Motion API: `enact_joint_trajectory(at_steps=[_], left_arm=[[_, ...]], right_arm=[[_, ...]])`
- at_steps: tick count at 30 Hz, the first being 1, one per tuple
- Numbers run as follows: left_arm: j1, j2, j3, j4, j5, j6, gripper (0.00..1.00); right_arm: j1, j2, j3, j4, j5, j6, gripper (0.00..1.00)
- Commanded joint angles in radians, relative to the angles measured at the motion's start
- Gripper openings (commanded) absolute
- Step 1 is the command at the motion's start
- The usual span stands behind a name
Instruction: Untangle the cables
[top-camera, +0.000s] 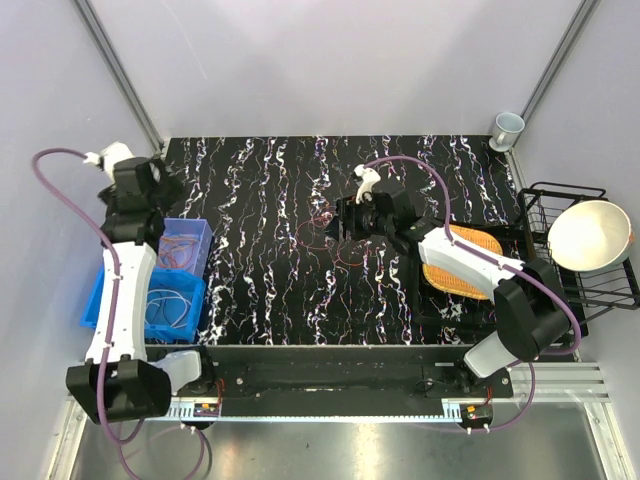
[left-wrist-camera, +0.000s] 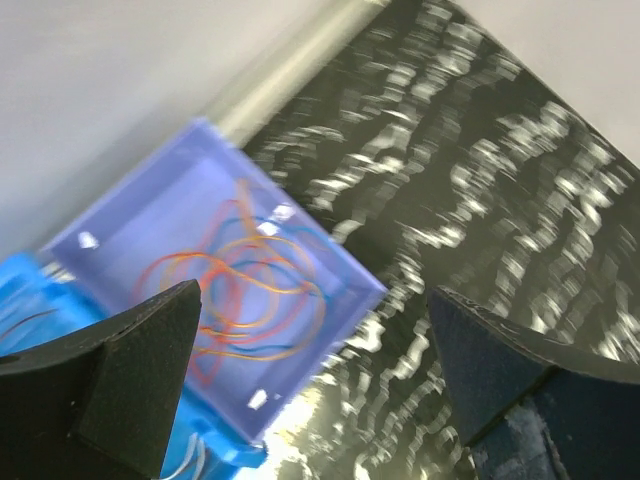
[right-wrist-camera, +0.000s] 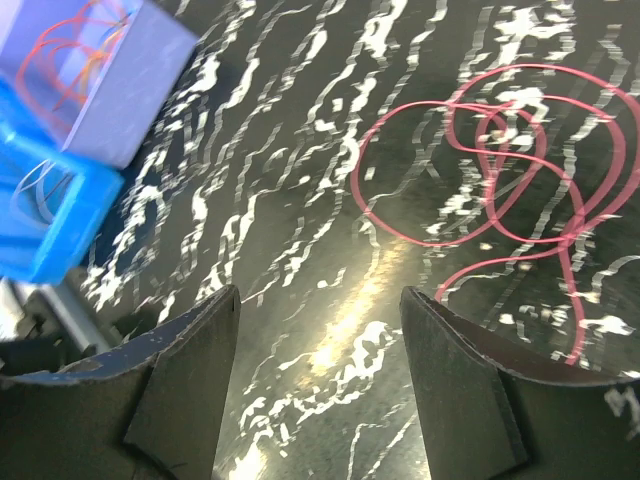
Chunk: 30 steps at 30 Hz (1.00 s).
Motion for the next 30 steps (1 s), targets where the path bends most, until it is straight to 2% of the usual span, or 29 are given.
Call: enact_joint_trajectory(at_steps=[1, 6, 10, 14, 16, 24, 30], left_arm=[[-0.154, 0.023, 0.022, 0.079, 0.130, 0.055, 0.98], [-0.377, 0.097, 0.036, 0.073, 0.112, 0.025, 0.95], [-0.556, 0.214, 0.042, 0.105, 0.123, 0.020, 0.93], [-0.672, 0.336, 0.065, 0.140, 0.123, 0.043, 0.94], [-0.721, 0.412, 0.098, 0.146, 0.130, 0.066, 0.99], [-0.773, 0.667, 0.293, 0.155, 0.244, 0.169, 0.99], [-0.775, 0.851, 0.443, 0.134, 0.270, 0.161, 0.99]], right_arm=[[-0.027, -0.014, -0.010, 0.021, 0.112, 0.018, 0.71], [-0.090, -0.030, -0.038, 0.004, 0.225, 0.082, 0.72], [-0.143, -0.037, -0.064, -0.004, 0.282, 0.139, 0.72], [-0.163, -0.037, -0.071, -0.004, 0.288, 0.162, 0.72], [-0.165, -0.035, -0.073, -0.004, 0.287, 0.164, 0.72], [-0.174, -0.014, -0.071, -0.004, 0.287, 0.171, 0.72], [-0.179, -0.012, -0.071, -0.002, 0.287, 0.173, 0.72]])
